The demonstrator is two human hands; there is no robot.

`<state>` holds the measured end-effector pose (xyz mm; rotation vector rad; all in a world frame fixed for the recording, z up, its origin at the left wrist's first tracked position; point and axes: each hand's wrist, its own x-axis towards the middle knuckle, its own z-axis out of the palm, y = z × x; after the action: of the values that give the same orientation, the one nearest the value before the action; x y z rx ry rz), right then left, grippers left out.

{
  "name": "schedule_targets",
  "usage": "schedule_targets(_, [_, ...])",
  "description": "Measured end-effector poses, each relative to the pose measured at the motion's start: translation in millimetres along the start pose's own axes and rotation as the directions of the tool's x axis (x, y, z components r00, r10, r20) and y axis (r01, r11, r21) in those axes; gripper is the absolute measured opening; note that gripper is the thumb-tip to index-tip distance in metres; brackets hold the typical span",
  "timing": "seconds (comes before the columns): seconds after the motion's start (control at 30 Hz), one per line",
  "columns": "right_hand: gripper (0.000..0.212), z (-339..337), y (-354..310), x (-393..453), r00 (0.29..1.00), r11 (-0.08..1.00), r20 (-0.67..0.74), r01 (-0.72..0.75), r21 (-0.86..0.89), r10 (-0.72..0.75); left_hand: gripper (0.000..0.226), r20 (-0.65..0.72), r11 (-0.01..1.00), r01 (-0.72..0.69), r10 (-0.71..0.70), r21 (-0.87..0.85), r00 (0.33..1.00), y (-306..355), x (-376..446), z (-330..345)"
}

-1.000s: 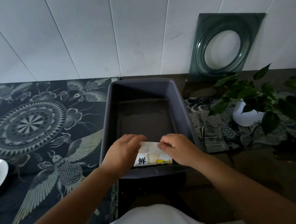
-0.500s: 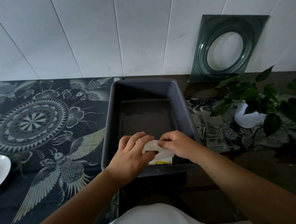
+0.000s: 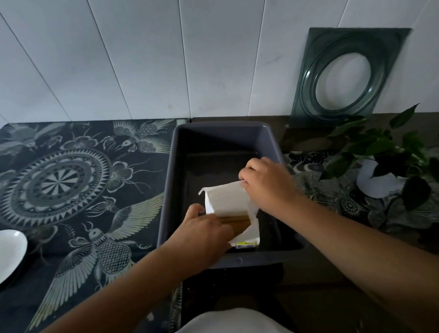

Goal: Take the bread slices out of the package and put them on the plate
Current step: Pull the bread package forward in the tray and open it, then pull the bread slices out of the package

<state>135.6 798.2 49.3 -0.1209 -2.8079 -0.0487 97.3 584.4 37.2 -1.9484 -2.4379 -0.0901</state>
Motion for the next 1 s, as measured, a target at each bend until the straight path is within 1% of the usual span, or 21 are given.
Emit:
schedule_targets(0.03, [0.007, -4, -3, -4, 0.993, 0.995, -0.066, 0.091, -0.038, -0.093, 0.034, 0.003, 1.0, -0.012, 0.012, 0.02, 1.0, -4, 2, -2])
schedule_targets(0.07, [0.005, -8, -6, -6, 0.969, 0.975, -0.107, 0.217, -0.055, -0.222, 0.033, 0.031, 0.999, -0.029, 0.027, 0.046, 0.999, -8, 4, -5])
schedule_targets(0.1, [0.008, -13, -9, -9, 0.926, 0.931, -0.103, 0.362, -0.042, -0.364, 0.036, 0.08, 0.995, -0.051, 0.044, 0.088, 0.996, -12, 8, -9])
schedule_targets(0.13, [0.016, -18, -12, -11, 0.876, 0.877, -0.051, 0.48, 0.002, -0.479, 0.04, 0.135, 0.989, -0.07, 0.052, 0.131, 0.99, -15, 12, -13])
schedule_targets(0.17, [0.028, -22, -14, -13, 0.837, 0.839, 0.054, 0.541, 0.057, -0.544, 0.043, 0.18, 0.983, -0.092, 0.062, 0.16, 0.982, -20, 17, -16])
schedule_targets(0.2, [0.04, -26, -14, -14, 0.803, 0.83, 0.214, 0.55, 0.094, -0.556, 0.042, 0.228, 0.975, -0.114, 0.069, 0.189, 0.971, -23, 19, -21])
schedule_targets(0.23, [0.052, -29, -12, -15, 0.75, 0.836, 0.398, 0.542, 0.086, -0.528, 0.04, 0.279, 0.966, -0.142, 0.078, 0.215, 0.957, -27, 21, -25])
schedule_targets(0.27, [0.06, -32, -7, -17, 0.685, 0.835, 0.551, 0.549, 0.04, -0.477, 0.038, 0.331, 0.957, -0.167, 0.082, 0.238, 0.94, -31, 21, -29])
schedule_targets(0.3, [0.063, -35, -1, -19, 0.634, 0.821, 0.638, 0.571, -0.006, -0.437, 0.038, 0.379, 0.951, -0.182, 0.077, 0.251, 0.922, -37, 20, -32])
schedule_targets(0.33, [0.063, -39, 6, -22, 0.61, 0.81, 0.674, 0.586, -0.031, -0.416, 0.039, 0.422, 0.948, -0.188, 0.065, 0.257, 0.904, -42, 17, -35])
schedule_targets(0.37, [0.06, -43, 13, -25, 0.607, 0.812, 0.683, 0.583, -0.037, -0.405, 0.04, 0.45, 0.95, -0.186, 0.056, 0.25, 0.891, -47, 14, -36])
schedule_targets(0.47, [0.049, -50, 25, -33, 0.612, 0.852, 0.677, 0.521, 0.044, -0.409, 0.047, 0.486, 0.961, -0.176, 0.051, 0.215, 0.872, -50, 4, -39])
schedule_targets(0.6, [0.043, -54, 21, -39, 0.579, 0.872, 0.73, 0.487, 0.048, -0.364, 0.046, 0.484, 0.963, -0.162, 0.038, 0.217, 0.874, -39, -3, -37])
schedule_targets(0.67, [0.041, -56, 17, -37, 0.574, 0.892, 0.75, 0.449, 0.048, -0.329, 0.041, 0.467, 0.965, -0.139, 0.021, 0.221, 0.884, -37, -4, -35])
schedule_targets(0.73, [0.043, -57, 12, -34, 0.573, 0.91, 0.761, 0.411, 0.052, -0.302, 0.037, 0.437, 0.964, -0.132, 0.018, 0.232, 0.899, -36, -4, -34])
schedule_targets(0.8, [0.047, -59, 4, -30, 0.6, 0.926, 0.745, 0.372, 0.066, -0.294, 0.031, 0.398, 0.966, -0.131, 0.032, 0.224, 0.917, -36, -4, -31])
schedule_targets(0.87, [0.045, -59, -6, -23, 0.66, 0.942, 0.698, 0.33, 0.062, -0.277, 0.025, 0.335, 0.973, -0.131, 0.062, 0.188, 0.94, -37, -5, -28])
schedule_targets(0.93, [0.034, -61, -19, -9, 0.703, 0.954, 0.667, 0.297, 0.039, -0.246, 0.027, 0.268, 0.98, -0.141, 0.1, 0.141, 0.958, -38, -6, -24])
schedule_targets(1.0, [0.019, -56, -35, 8, 0.696, 0.956, 0.683, 0.292, 0.015, -0.223, 0.032, 0.226, 0.981, -0.155, 0.125, 0.12, 0.966, -39, -8, -21])
